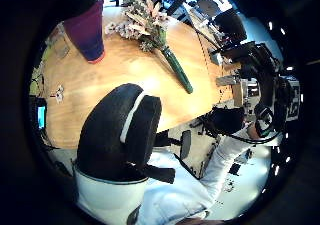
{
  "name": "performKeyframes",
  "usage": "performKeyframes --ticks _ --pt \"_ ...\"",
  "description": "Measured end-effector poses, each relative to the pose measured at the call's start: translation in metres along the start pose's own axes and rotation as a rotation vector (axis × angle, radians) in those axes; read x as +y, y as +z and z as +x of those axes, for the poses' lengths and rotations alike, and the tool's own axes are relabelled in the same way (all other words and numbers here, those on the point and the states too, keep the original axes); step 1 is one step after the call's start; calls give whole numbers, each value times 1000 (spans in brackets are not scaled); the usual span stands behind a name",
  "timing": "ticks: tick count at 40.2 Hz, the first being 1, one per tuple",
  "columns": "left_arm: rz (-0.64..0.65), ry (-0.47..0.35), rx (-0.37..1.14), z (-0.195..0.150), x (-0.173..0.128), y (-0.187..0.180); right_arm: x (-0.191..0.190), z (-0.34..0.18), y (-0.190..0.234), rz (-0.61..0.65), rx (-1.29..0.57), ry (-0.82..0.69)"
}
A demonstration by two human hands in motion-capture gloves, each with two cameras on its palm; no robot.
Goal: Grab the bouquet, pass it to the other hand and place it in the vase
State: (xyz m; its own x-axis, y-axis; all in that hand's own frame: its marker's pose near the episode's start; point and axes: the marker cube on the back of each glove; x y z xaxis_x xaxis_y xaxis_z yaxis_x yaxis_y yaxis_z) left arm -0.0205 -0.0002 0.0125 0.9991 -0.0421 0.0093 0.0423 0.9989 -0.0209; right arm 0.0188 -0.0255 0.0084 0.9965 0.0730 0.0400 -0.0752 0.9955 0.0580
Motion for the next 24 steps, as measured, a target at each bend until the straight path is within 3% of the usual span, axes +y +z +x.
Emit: performKeyframes --ticks 24 --pt "-8 -18 2 -10 11 -7 0 18 4 -38 -29 112"
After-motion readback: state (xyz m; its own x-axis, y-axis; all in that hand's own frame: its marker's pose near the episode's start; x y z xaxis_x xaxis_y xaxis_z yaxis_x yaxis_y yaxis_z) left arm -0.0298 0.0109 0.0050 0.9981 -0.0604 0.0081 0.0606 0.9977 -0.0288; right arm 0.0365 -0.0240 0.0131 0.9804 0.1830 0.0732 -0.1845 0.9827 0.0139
